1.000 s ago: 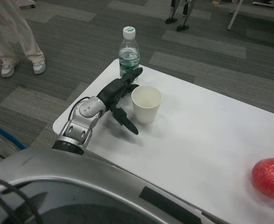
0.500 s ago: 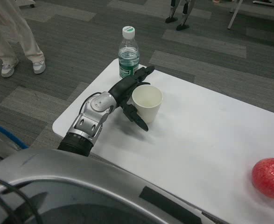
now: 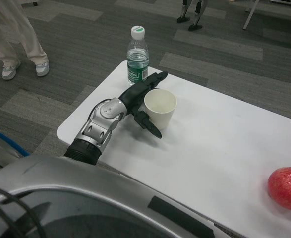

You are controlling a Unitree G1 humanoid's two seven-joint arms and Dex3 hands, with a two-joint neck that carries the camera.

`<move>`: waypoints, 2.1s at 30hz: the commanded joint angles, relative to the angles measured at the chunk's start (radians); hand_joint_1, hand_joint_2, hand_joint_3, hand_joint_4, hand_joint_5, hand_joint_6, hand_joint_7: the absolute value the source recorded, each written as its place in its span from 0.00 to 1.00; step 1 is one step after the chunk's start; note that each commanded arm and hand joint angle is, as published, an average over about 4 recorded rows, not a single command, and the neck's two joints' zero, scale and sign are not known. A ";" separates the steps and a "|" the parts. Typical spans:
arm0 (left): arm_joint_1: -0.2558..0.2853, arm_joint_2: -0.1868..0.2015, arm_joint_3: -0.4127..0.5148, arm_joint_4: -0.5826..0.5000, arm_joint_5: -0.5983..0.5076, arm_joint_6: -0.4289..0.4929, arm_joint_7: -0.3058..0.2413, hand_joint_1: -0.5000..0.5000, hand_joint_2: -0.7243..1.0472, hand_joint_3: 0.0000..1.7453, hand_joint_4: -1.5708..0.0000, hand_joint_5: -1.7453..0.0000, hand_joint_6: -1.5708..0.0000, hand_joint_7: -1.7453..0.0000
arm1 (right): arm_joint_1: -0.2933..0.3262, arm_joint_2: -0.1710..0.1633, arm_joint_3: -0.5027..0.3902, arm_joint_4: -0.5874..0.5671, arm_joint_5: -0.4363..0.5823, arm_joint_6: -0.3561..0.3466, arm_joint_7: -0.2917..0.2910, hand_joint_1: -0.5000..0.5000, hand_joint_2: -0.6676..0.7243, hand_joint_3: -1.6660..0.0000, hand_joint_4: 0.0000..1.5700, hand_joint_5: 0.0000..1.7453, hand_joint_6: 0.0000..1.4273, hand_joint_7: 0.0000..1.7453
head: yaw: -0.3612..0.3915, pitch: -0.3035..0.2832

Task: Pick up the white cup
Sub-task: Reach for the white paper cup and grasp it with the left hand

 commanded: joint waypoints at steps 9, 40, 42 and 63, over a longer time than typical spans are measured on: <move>-0.008 -0.004 -0.034 0.041 -0.018 -0.001 -0.010 0.00 0.60 0.05 1.00 0.57 1.00 0.83 | 0.002 -0.002 -0.007 -0.009 0.007 -0.006 -0.001 0.17 0.36 0.24 0.00 0.11 0.00 0.36 | -0.004 -0.005; -0.055 0.017 -0.059 -0.009 -0.089 0.156 -0.183 0.93 0.95 0.00 1.00 0.53 0.99 0.12 | 0.004 0.003 -0.007 -0.014 0.007 -0.007 0.000 0.17 0.36 0.24 0.00 0.11 0.00 0.36 | -0.013 -0.006; -0.064 0.022 -0.062 -0.011 -0.106 0.160 -0.192 0.98 0.95 0.01 1.00 0.53 0.98 0.12 | 0.005 0.004 -0.007 -0.015 0.007 -0.007 0.002 0.17 0.36 0.24 0.00 0.11 0.00 0.36 | -0.017 -0.004; -0.103 0.048 -0.132 -0.125 -0.332 0.283 -0.196 1.00 0.90 0.01 1.00 0.53 0.98 0.08 | 0.018 0.005 -0.012 -0.018 0.007 -0.009 0.007 0.17 0.39 0.24 0.00 0.11 0.00 0.36 | -0.159 0.028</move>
